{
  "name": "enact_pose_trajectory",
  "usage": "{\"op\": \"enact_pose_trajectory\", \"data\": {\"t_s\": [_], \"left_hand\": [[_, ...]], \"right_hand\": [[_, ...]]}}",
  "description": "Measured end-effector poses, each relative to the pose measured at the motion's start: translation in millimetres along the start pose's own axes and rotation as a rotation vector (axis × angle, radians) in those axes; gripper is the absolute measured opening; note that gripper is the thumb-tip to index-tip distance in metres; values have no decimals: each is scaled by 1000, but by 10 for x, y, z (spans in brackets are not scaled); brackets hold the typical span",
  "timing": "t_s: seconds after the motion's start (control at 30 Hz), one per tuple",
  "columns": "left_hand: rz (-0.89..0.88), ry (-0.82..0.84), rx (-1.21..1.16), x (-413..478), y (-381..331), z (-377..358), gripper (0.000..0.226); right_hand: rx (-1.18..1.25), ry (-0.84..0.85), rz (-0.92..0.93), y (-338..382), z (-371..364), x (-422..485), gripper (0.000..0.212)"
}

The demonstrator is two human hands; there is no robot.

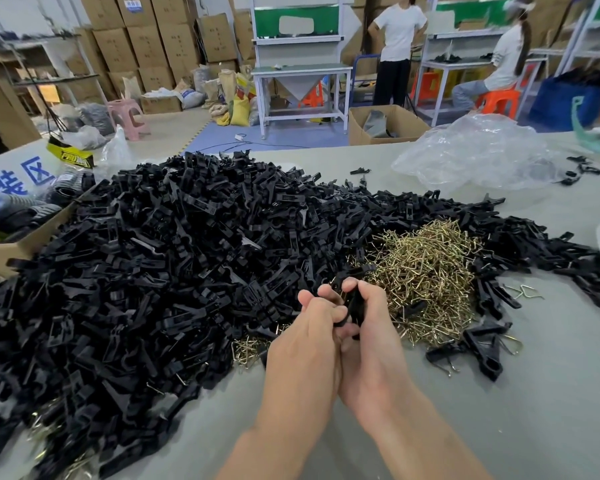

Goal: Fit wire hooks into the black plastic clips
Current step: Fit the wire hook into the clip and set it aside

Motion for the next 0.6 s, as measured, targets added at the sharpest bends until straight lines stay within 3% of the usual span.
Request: {"op": "enact_pose_trajectory", "data": {"t_s": [0.23,0.37,0.43,0.6], "left_hand": [[-134,-83,129,33,-45,51,4],[-203,-125,203,54,-66,84,25],[-163,-125,146,71,-63,96,14],[37,-66,-67,93,11,66,15]], "right_hand": [[15,24,-26,-42,0,-3,25],[14,18,-31,-77,6,-7,25],[40,42,-29,-77,0,1,21],[139,123,-4,-16,18,26,19]]}}
Point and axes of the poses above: each hand's wrist, its own x-axis towards the middle knuckle, its own z-axis out of the back of the hand, y = z × x, the point moved 3 cm from there along x, towards the middle knuckle, and after that the axes turned 3 degrees about -y, right-handed, at the moved point
